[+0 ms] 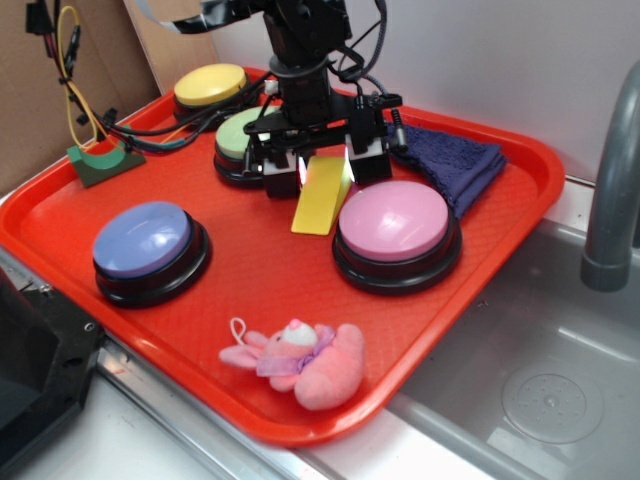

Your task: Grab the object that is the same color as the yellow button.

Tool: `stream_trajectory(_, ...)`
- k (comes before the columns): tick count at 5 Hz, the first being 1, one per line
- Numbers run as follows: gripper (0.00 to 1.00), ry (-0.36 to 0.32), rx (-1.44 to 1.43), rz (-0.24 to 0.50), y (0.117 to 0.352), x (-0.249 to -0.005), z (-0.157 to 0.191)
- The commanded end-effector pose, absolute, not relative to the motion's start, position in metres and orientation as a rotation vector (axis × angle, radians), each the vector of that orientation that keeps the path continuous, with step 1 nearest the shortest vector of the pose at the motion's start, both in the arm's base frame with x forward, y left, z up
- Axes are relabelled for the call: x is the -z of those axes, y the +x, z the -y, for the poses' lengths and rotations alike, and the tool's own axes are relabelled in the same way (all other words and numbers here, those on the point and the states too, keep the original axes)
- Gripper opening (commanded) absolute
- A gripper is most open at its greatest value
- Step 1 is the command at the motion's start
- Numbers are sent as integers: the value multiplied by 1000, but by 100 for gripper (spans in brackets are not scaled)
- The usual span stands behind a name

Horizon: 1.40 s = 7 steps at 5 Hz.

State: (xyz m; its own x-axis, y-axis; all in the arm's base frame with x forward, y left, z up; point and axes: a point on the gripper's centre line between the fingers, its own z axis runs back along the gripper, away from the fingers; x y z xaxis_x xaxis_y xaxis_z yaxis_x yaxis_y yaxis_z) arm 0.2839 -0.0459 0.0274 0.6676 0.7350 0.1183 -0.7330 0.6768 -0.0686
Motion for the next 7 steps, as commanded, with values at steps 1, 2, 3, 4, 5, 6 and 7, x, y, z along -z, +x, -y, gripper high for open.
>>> stream_trajectory(1,0,-35,-687,221,290,-104,26)
stream_trajectory(2,0,31,-470,127,285,-138,22)
stream_trajectory(3,0,30,-366,124,272,-166,10)
stream_trajectory(4,0,20,-298,132,261,-189,-3)
stream_trajectory(5,0,-37,-261,150,246,-209,-21)
stream_trajectory(6,0,-51,-241,167,236,-216,-30)
stream_trajectory(7,0,-65,-255,117,232,-218,-41)
